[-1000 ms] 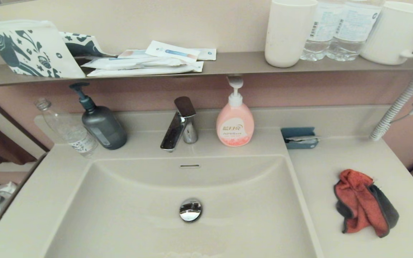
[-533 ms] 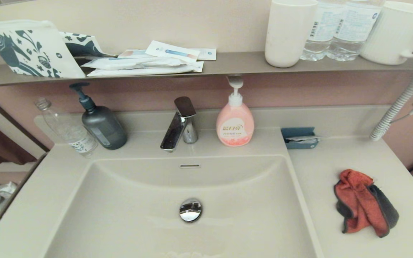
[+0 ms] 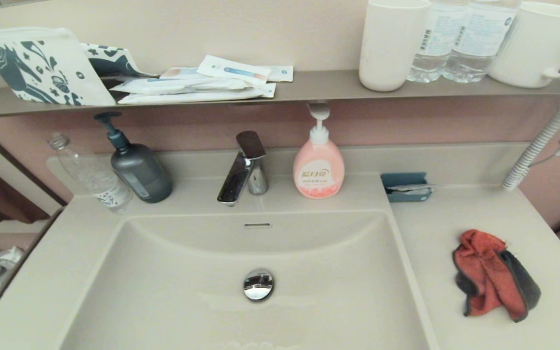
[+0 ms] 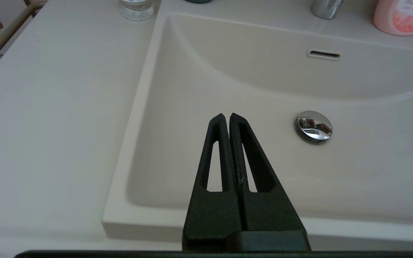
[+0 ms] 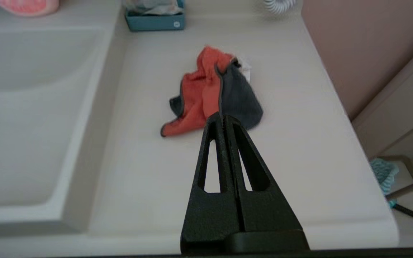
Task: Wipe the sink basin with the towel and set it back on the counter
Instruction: Pick up the cloth
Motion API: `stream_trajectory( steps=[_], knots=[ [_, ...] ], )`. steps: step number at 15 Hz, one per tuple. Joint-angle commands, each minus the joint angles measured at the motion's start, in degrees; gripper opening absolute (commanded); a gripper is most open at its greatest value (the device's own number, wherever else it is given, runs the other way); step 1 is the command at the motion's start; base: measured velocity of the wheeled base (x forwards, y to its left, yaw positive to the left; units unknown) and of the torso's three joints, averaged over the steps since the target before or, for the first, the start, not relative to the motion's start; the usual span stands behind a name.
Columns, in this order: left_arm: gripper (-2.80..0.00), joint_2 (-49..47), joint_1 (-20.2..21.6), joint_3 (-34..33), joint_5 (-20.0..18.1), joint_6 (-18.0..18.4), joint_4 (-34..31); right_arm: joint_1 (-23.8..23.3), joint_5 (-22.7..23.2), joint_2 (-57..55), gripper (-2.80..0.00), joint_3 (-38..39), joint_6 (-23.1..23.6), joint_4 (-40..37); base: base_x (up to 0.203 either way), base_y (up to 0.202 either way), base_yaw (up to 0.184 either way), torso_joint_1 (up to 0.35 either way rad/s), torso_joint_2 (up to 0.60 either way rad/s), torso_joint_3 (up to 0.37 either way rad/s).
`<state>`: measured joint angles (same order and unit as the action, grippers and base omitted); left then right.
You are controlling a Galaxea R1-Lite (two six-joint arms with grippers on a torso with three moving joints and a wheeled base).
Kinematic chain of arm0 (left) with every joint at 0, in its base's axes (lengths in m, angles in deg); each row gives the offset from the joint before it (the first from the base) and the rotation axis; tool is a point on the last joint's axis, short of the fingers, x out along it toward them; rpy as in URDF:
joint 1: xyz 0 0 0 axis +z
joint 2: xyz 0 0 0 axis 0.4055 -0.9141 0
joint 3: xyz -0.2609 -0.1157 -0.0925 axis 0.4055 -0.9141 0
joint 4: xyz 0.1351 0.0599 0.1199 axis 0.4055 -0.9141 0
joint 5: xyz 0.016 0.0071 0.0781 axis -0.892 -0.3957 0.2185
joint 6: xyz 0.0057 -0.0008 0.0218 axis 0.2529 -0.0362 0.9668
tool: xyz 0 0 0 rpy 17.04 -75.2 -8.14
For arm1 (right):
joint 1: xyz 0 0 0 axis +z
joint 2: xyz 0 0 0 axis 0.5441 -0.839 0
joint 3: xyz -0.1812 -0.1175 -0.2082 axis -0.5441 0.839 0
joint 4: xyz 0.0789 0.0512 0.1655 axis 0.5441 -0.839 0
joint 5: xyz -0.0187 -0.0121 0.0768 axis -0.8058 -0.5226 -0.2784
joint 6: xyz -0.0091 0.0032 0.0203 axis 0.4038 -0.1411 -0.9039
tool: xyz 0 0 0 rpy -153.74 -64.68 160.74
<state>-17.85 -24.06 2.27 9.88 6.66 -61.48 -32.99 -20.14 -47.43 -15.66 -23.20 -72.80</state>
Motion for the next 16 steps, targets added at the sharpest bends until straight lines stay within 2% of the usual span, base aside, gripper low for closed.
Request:
stream_trajectory(
  steps=[1, 8, 14, 16],
  knots=[
    [-2.8, -0.1, 0.0, 0.0, 0.0, -0.1, 0.0, 0.1, -0.1, -6.3, -2.8, -3.6, -0.1, -0.3, 0.0, 0.0, 0.0, 0.0, 0.0, 0.0],
    [-2.8, -0.1, 0.0, 0.0, 0.0, -0.1, 0.0, -0.2, -5.1, -39.2, -2.8, -16.7, -2.6, 3.0, 0.0, 0.0, 0.0, 0.0, 0.0, 0.0],
    [-2.8, -0.1, 0.0, 0.0, 0.0, -0.1, 0.0, -7.1, -6.0, -66.7, -2.8, -26.2, -1.6, 4.7, 0.0, 0.0, 0.0, 0.0, 0.0, 0.0],
    [-2.8, -0.1, 0.0, 0.0, 0.0, -0.1, 0.0, -7.5, -4.9, -72.2, -2.8, -27.7, -0.8, 5.3, 0.0, 0.0, 0.0, 0.0, 0.0, 0.0]
  ],
)
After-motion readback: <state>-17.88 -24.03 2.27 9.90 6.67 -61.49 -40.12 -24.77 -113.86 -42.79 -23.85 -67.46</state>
